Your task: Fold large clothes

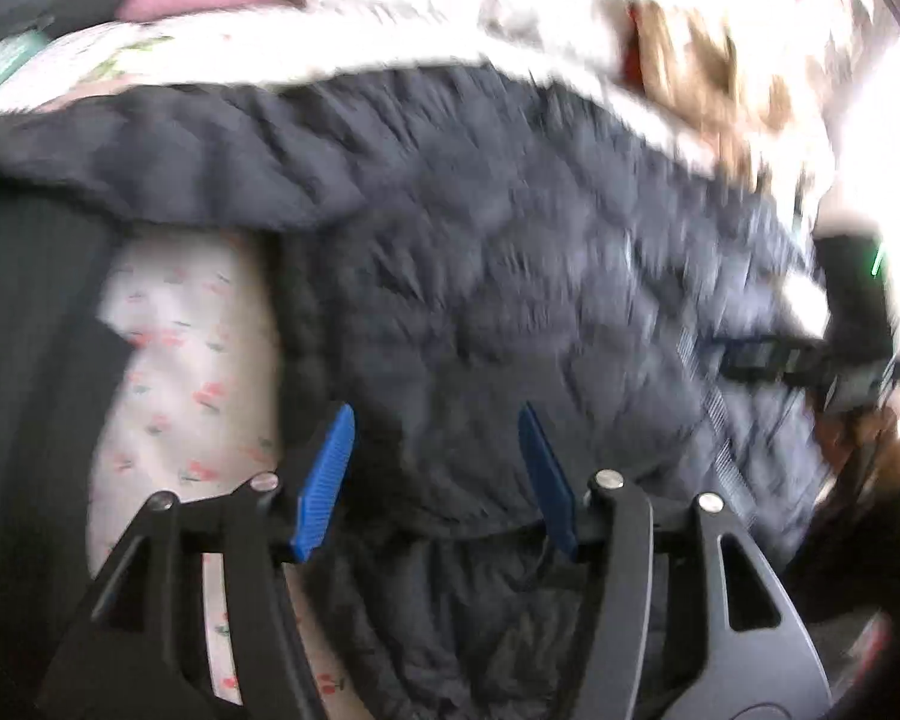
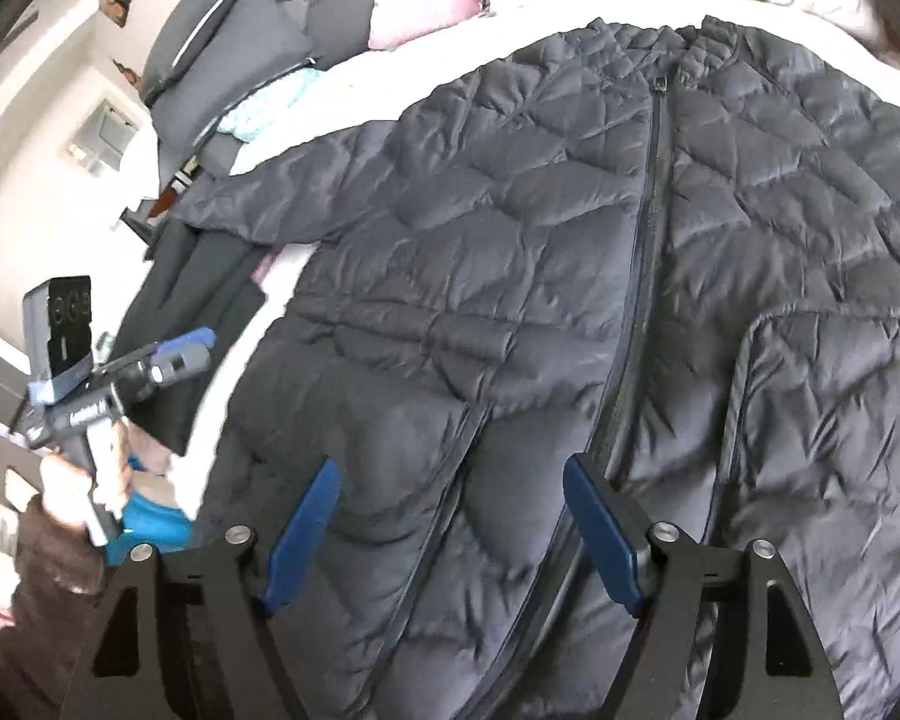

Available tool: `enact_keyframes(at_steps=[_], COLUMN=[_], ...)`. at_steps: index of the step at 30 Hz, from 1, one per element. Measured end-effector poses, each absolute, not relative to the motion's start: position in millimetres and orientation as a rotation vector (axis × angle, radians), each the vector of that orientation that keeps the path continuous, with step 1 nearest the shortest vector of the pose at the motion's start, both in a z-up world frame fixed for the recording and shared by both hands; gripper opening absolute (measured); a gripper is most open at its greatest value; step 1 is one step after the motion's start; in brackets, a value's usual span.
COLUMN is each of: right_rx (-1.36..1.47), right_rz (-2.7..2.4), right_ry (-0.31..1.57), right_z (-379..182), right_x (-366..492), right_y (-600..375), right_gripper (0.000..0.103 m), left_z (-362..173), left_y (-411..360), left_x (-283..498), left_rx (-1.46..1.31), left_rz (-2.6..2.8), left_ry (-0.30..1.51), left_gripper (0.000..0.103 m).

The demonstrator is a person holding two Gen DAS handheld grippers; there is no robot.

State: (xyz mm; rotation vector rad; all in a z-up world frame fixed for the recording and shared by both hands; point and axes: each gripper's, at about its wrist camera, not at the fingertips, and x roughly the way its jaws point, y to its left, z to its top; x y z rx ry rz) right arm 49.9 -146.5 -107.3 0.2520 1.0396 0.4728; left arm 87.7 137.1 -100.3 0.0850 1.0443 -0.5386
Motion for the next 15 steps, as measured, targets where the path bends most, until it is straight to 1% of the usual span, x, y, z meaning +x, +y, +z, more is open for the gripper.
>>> enact_keyframes(at_steps=[3,5,8,10,12,13,14,15], right_rx=[0.118,0.025,-0.051,-0.032,0.012,0.030,0.056,0.085], right_rz=[0.401,0.366,0.396,0.404,0.392,0.377,0.352,0.324], right_ry=[1.097,1.137,1.132,1.116,1.081,1.065,1.046,1.030], right_z=[-124.6,-136.1,-133.1,-124.1,-112.0,-107.1,-101.1,-96.6], right_x=[52.5,49.8,41.2,36.8,33.0,32.4,32.1,32.3], right_y=[-138.9,-137.3,-136.0,-144.1,-161.5,-169.7,-181.8,-194.9], right_gripper=[0.079,0.078,0.078,0.078,0.078,0.078,0.078,0.078], left_z=[-133.7,-139.8,-131.3,-119.5,-104.4,-98.7,-93.5,-86.9], left_y=[110.5,103.7,104.4,106.1,104.0,99.7,93.9,85.3], left_x=[78.7,66.9,62.0,62.1,63.0,63.3,63.1,64.6], left_rx=[0.335,0.439,0.448,0.424,0.408,0.398,0.387,0.371], left_rz=[-0.502,-0.511,-0.514,-0.505,-0.499,-0.500,-0.504,-0.518], left_ry=[1.164,1.173,1.179,1.159,1.112,1.094,1.076,1.056], left_gripper=[0.059,0.060,0.060,0.060,0.065,0.072,0.076,0.077])
